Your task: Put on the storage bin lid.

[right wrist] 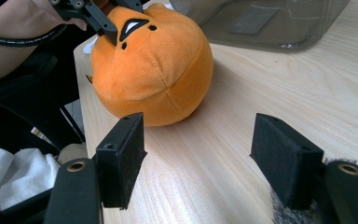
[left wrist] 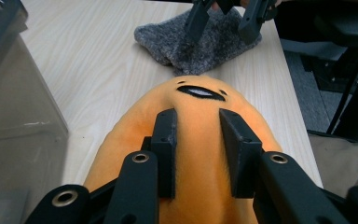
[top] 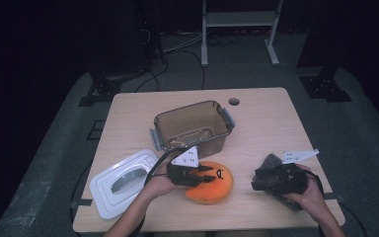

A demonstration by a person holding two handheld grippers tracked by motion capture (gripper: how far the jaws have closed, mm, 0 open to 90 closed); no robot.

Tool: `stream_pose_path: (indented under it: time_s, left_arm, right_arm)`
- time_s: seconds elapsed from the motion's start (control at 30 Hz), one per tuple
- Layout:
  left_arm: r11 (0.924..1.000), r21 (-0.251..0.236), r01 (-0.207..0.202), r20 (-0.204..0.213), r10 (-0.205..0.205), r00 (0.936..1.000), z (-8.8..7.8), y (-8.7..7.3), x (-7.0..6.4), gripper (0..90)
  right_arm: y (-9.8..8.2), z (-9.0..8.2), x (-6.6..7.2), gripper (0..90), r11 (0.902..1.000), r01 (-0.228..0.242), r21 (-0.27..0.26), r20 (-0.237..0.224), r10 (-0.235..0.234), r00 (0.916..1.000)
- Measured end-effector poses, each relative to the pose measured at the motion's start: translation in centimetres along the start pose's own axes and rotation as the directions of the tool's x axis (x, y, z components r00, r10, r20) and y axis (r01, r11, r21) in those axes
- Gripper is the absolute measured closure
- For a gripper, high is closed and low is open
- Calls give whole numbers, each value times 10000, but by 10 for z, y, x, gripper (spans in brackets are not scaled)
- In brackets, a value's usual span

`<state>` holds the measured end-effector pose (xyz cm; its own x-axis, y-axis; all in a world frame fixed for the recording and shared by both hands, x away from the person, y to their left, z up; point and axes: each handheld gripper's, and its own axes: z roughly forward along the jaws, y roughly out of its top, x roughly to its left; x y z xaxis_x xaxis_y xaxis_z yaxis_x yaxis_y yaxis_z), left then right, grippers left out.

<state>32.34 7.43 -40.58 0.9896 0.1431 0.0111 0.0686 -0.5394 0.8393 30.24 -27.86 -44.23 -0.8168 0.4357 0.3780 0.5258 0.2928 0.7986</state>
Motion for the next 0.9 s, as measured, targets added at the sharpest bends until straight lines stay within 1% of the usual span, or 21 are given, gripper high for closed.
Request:
stream_pose_path:
  time_s: [0.03,0.07,0.13,0.23,0.3,0.33,0.37,0.4,0.43,0.5,0.53,0.57,0.6,0.67,0.7,0.77,0.8,0.83,0.9]
  left_arm:
    - [10000,-46,25,-1,-25,10000,-1,0,0,692]
    - [9998,-201,78,6,-77,10000,-3,2,1,692]
    - [9997,-234,93,10,-93,10000,-5,3,1,692]
    - [9994,-341,25,-114,-29,9999,-12,9,0,692]
    - [9992,-405,9,-95,-13,10000,-14,10,-1,692]
    - [9987,-510,-30,-83,26,10000,-18,15,-2,692]
    - [9987,-510,-30,-83,26,10000,-18,15,-2,692]
    - [9982,-596,-109,-113,103,9999,-23,20,-4,692]
    - [9982,-596,-109,-113,103,9999,-23,20,-4,692]
    - [9973,-700,-204,-117,196,9997,-27,25,-5,692]
    - [9964,-817,-224,-112,216,9997,-32,31,-4,692]
    - [9964,-817,-224,-112,216,9997,-32,31,-4,692]
    - [9958,-857,-326,-206,309,9993,-37,36,-4,692]
    - [9960,-830,-335,-386,303,9988,-43,42,-2,692]
    - [9960,-814,-359,-442,324,9985,-46,45,-1,692]
    - [9950,-963,-278,-526,228,9984,-51,50,1,692]
    - [9950,-963,-278,-526,228,9984,-51,50,1,693]
    - [9943,-1017,-319,-585,260,9979,-56,55,3,693]
    - [9938,-1047,-380,-704,307,9970,-62,60,6,693]
  right_arm:
    - [0,0,0,334,10000,-7,-16,6,7,10000]
    - [0,0,0,334,10000,-14,-14,10,14,10000]
    - [0,0,0,334,10000,-20,-12,12,20,10000]
    - [0,-1,-1,334,10000,-37,-27,10,37,10000]
    - [-1,-1,-1,334,10000,-49,-27,17,49,10000]
    - [-1,-1,-2,334,10000,-37,-35,21,37,10000]
    - [-1,-2,-2,334,10000,-60,-48,34,60,10000]
    - [-1,-2,-2,334,9999,-84,-63,38,85,10000]
    - [-1,-2,-2,334,9999,-84,-63,38,85,10000]
    - [-1,-2,-3,334,9999,-118,-73,36,119,9999]
    - [-1,-2,-3,334,9999,-125,-77,27,125,9999]
    - [-1,-2,-3,334,9999,-125,-77,27,125,9999]
    - [-1,-2,-3,334,9999,-135,-68,26,135,9999]
    - [-1,-2,-3,334,9999,-146,-68,19,146,9999]
    - [-2,-2,-3,334,9999,-146,-65,21,146,9999]
    - [-2,-2,-3,334,9999,-157,-34,40,158,9999]
    - [-2,-2,-3,334,9999,-156,-31,38,156,9999]
    - [-2,-2,-3,334,9999,-166,-31,44,166,9999]
    - [-2,-2,-3,334,9998,-174,-26,45,174,9998]
